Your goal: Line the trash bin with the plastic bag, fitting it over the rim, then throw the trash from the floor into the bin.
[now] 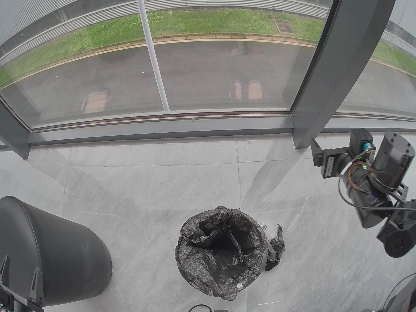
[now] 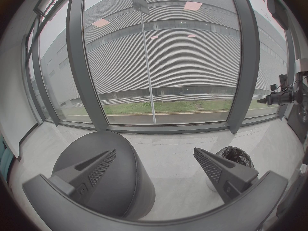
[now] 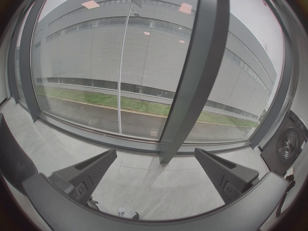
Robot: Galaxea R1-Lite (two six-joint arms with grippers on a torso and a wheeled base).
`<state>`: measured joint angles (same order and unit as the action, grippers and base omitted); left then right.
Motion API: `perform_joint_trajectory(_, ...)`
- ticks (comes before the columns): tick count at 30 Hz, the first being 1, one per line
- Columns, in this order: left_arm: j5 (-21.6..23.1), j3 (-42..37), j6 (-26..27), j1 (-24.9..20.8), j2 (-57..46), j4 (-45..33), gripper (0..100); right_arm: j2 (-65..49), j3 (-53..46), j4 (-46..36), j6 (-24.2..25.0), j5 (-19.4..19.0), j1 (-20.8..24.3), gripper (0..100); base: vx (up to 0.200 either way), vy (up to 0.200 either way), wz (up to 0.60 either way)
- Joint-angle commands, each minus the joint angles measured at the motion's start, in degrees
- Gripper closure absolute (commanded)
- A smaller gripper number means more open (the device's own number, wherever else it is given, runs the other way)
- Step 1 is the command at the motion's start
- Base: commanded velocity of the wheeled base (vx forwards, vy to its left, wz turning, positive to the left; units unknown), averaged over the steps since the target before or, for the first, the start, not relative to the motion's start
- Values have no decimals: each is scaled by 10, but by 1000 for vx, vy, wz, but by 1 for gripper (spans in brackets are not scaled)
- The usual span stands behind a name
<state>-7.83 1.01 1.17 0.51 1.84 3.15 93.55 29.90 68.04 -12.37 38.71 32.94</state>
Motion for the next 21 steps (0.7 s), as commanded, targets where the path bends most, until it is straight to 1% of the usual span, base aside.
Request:
perform_joint_trajectory(1, 11, -10, -11, -7, -18, -3, 0, 110, 54, 8, -6, -3, 5, 0, 0, 0, 0)
perform_joint_trajectory(3, 11, -8, -21, -7, -18, -9, 0, 129, 75, 6, -6, -3, 6, 0, 0, 0, 0)
perform_joint_trajectory(10, 11, -8, -26, -7, -18, -9, 0, 225, 185, -1, -25, -9, -1, 0, 0, 0, 0)
perform_joint_trajectory(13, 11, -8, -28, -7, -18, -10, 0, 255, 234, -22, -27, -12, -2, 0, 0, 0, 0)
perform_joint_trajectory(14, 11, -8, -28, -7, -18, -10, 0, 255, 234, -22, -27, -12, -2, 0, 0, 0, 0)
perform_joint_trajectory(15, 11, -7, -28, -7, -18, -11, 0, 273, 263, -35, -27, -21, -3, 0, 0, 0, 0)
perform_joint_trajectory(17, 11, -7, -29, -7, -18, -12, 0, 286, 288, -50, -27, -29, -6, 0, 0, 0, 0)
perform_joint_trajectory(21, 11, -7, -32, -7, -18, -12, 0, 302, 328, -92, -26, -32, -8, 0, 0, 0, 0)
